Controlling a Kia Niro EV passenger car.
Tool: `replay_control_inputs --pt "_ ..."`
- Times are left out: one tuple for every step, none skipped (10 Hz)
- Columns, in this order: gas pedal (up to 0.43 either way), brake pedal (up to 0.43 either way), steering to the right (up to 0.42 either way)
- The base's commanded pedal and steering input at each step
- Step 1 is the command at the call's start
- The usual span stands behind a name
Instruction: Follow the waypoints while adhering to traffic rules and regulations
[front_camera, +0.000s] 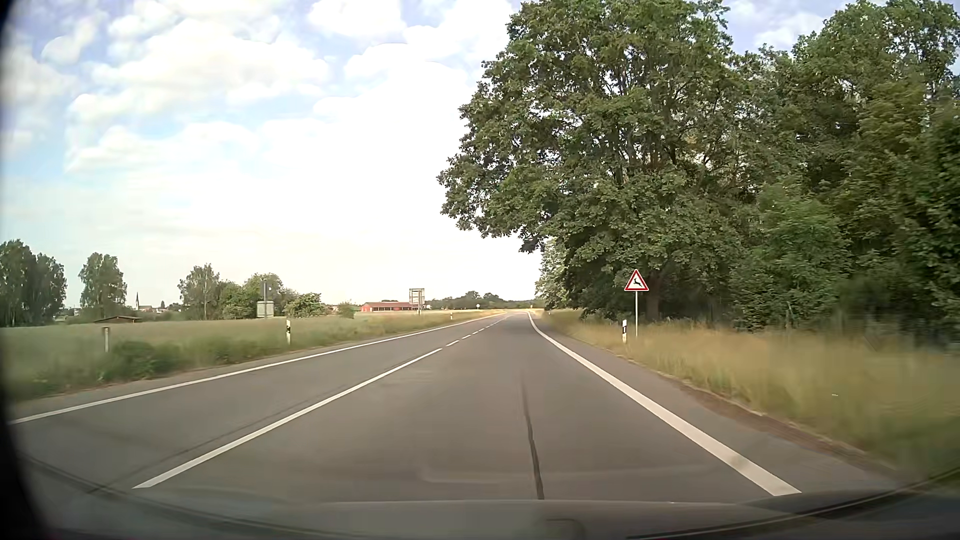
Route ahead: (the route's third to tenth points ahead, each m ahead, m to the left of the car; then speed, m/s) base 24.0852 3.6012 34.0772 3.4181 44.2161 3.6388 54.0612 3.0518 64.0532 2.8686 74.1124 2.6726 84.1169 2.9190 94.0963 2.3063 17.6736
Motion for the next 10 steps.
replay_control_inputs --pt "0.110 0.030 0.003" --pt "0.110 0.030 0.003" --pt "0.110 0.030 0.002" --pt "0.110 0.030 0.002" --pt "0.110 0.030 0.002" --pt "0.110 0.030 0.002" --pt "0.110 0.030 0.003" --pt "0.110 0.030 0.002" --pt "0.110 0.030 0.003" --pt "0.110 0.030 0.002"
